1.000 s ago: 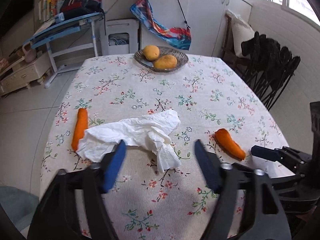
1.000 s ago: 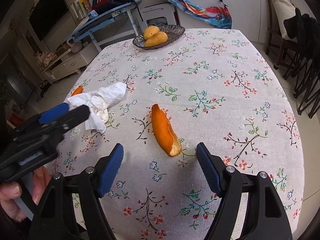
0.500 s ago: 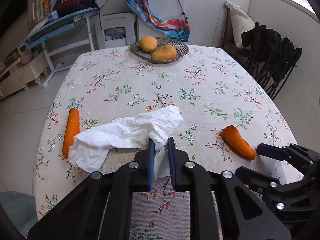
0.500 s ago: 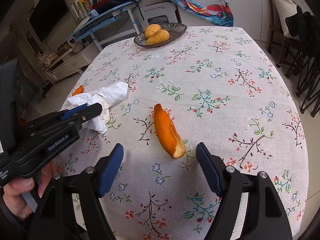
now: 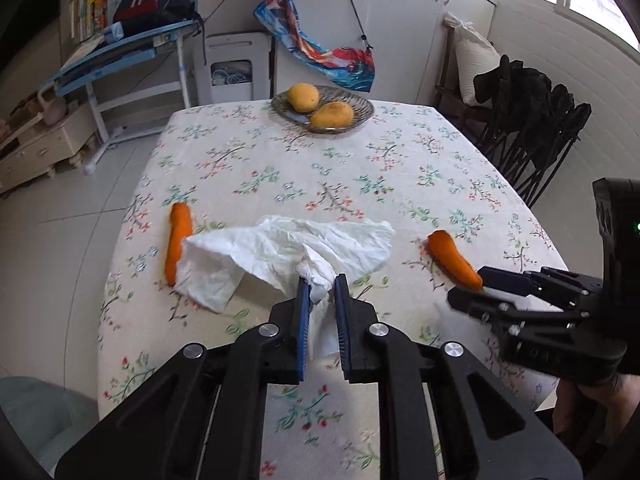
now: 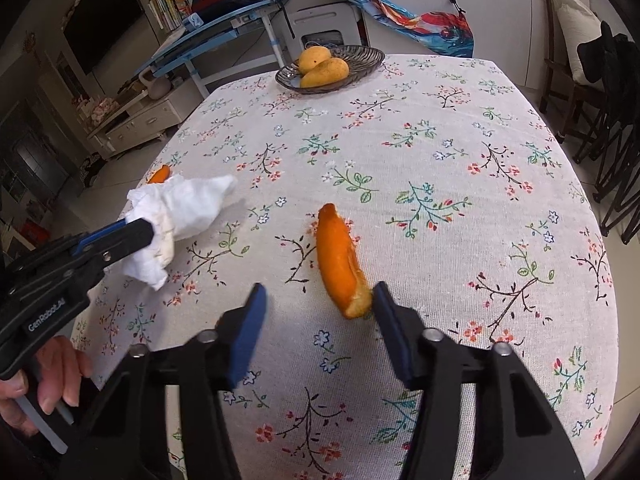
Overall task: Collect trash
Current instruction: 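Grasp the curled orange peel with the right tool while the left tool holds the tissue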
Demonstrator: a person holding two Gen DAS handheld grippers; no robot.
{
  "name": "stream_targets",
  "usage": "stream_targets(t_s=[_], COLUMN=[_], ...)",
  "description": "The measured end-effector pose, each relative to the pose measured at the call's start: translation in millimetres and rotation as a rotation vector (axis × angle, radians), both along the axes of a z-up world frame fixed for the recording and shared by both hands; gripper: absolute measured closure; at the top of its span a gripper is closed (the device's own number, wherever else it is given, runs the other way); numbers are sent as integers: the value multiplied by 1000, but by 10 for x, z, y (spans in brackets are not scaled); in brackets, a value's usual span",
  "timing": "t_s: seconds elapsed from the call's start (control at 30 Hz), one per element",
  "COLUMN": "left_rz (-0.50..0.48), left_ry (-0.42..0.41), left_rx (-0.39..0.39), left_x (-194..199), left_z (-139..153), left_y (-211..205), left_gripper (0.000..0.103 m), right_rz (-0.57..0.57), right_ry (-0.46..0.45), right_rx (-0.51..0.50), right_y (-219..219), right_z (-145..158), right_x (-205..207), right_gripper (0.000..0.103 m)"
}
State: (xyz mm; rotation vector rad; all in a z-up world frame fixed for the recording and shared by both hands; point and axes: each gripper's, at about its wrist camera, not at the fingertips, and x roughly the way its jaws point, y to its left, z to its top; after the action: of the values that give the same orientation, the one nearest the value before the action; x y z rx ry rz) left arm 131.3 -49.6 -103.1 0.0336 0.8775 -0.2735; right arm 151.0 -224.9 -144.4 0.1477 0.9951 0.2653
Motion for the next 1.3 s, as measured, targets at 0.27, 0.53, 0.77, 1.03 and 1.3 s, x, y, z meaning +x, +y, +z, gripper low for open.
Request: stream_targets(t_s=[0.27, 0.53, 0.77, 1.03, 1.3], left_rz=[39, 56, 45, 26, 30], left_ry=[37, 50, 38, 42, 12], left_rx=[-9, 10, 30, 41, 51], left_x=[-132, -223, -289, -284, -299], left_z=[-63, -120, -103, -107, -69], left_y=[176, 236, 220, 164, 150], left_gripper=[86, 82, 87, 95, 98], right_rz=[5, 6, 5, 0, 18], right_ry=[-5, -5, -5, -6, -7], right_rx=[-13, -13, -9, 2, -1], right_y=[7, 12, 22, 18, 52], right_z=[-4, -4, -3, -4, -8], right_x=[-37, -48, -73, -78, -78], right_gripper=[62, 62, 62, 62, 86])
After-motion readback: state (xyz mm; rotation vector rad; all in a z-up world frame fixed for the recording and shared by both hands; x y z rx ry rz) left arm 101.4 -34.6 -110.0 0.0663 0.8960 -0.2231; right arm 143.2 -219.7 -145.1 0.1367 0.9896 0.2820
